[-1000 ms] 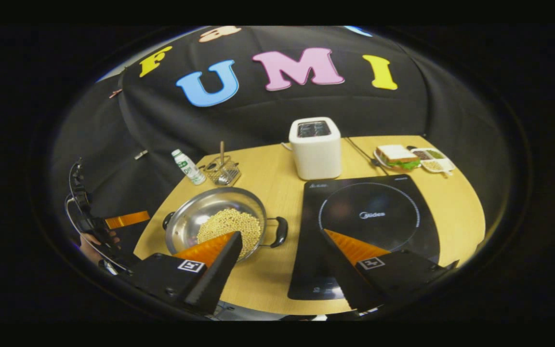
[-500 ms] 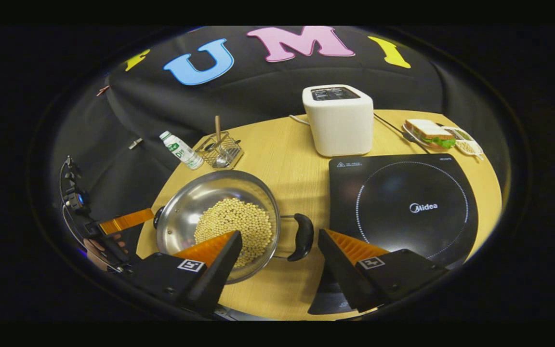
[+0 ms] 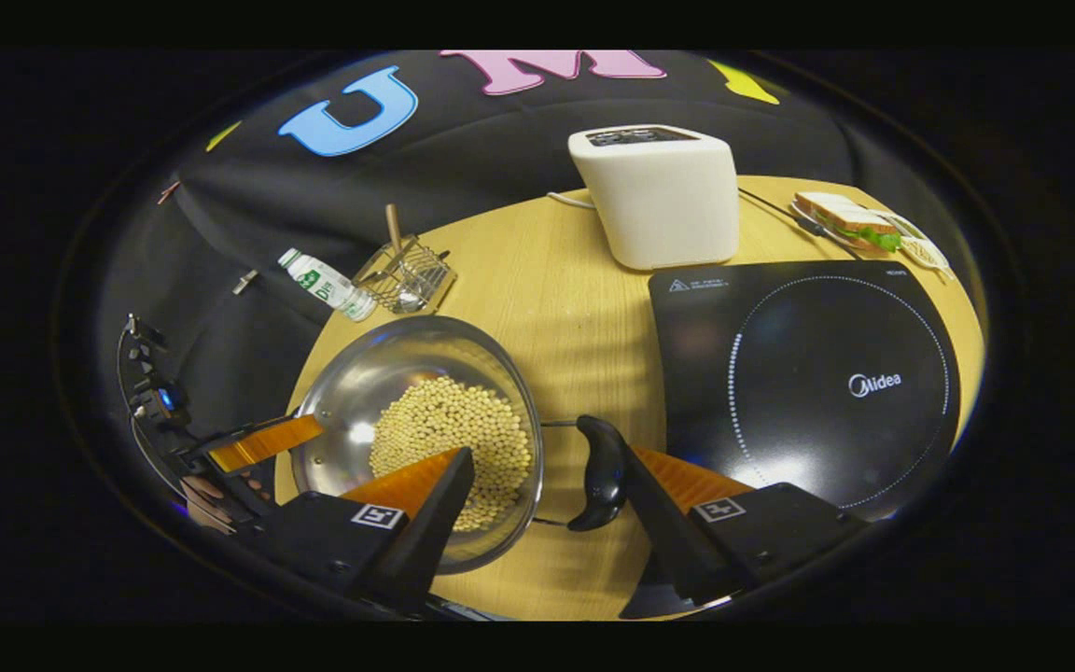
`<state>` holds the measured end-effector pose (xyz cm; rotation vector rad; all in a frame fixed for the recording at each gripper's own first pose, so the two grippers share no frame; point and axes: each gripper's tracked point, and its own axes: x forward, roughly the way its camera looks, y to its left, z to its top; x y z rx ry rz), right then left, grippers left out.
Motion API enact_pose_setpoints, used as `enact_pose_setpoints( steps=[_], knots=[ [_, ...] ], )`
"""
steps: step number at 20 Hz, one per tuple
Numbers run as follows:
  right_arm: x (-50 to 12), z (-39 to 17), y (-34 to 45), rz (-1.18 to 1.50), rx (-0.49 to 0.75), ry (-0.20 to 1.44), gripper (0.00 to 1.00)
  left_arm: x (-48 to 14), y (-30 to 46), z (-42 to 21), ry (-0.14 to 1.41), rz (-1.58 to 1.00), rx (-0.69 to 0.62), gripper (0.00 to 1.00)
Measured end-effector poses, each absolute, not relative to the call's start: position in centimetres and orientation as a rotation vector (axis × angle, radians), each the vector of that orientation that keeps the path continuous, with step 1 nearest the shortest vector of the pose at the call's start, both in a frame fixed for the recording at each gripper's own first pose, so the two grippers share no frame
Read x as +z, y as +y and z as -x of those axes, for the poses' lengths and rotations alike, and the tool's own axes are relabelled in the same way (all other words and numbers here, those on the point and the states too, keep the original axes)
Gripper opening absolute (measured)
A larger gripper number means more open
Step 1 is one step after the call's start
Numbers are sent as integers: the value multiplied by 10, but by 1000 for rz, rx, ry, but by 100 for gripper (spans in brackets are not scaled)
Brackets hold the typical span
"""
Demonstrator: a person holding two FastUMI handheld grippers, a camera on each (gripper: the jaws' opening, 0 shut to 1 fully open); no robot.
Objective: First push the handle of the pot to place it horizontally, then grasp the pot with both hands and set it on the induction cooktop.
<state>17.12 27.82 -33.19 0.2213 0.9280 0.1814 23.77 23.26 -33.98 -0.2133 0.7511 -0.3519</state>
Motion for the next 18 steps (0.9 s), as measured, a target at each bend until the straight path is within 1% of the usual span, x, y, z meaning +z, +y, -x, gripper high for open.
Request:
enact_pose_setpoints(
  steps=[1, 2, 3, 4, 5, 6, 7, 8, 9, 10, 11, 13, 14, 15, 17, 18],
  knots=[
    [-334, -174, 279, -210, 182, 926, 96, -343, 232, -239, 762, 205, -358, 95],
    [-337, -176, 278, -195, 181, 933, 96, -348, 232, -239, 780, 199, -368, 91],
    [-339, -175, 276, -179, 172, 936, 96, -352, 232, -239, 802, 193, -368, 94],
    [-342, -178, 274, -171, 169, 940, 83, -357, 232, -240, 822, 188, -364, 94],
    [-345, -179, 273, -167, 163, 944, 87, -361, 234, -240, 843, 179, -357, 92],
    [-347, -180, 271, -163, 157, 947, 81, -365, 235, -239, 861, 172, -353, 91],
    [-349, -180, 266, -144, 143, 950, 77, -367, 235, -239, 869, 172, -355, 82],
    [-350, -180, 267, -146, 144, 951, 75, -368, 236, -239, 875, 173, -353, 85],
    [-352, -181, 267, -136, 144, 956, 61, -371, 238, -239, 878, 176, -348, 82],
    [-353, -180, 268, -116, 149, 961, 62, -375, 241, -240, 888, 181, -337, 79],
    [-356, -179, 269, -85, 158, 967, 63, -379, 243, -239, 902, 189, -326, 71],
    [-362, -176, 269, -8, 162, 967, 65, -387, 246, -233, 941, 207, -303, 65],
    [-364, -176, 268, 5, 156, 967, 65, -388, 245, -237, 930, 207, -297, 67],
    [-365, -176, 268, -2, 153, 970, 65, -388, 246, -236, 939, 205, -298, 65],
    [-365, -175, 269, -50, 148, 998, 65, -388, 246, -235, 942, 208, -292, 65],
    [-368, -174, 270, -75, 140, 1014, 61, -388, 247, -234, 944, 201, -290, 64]
  ],
)
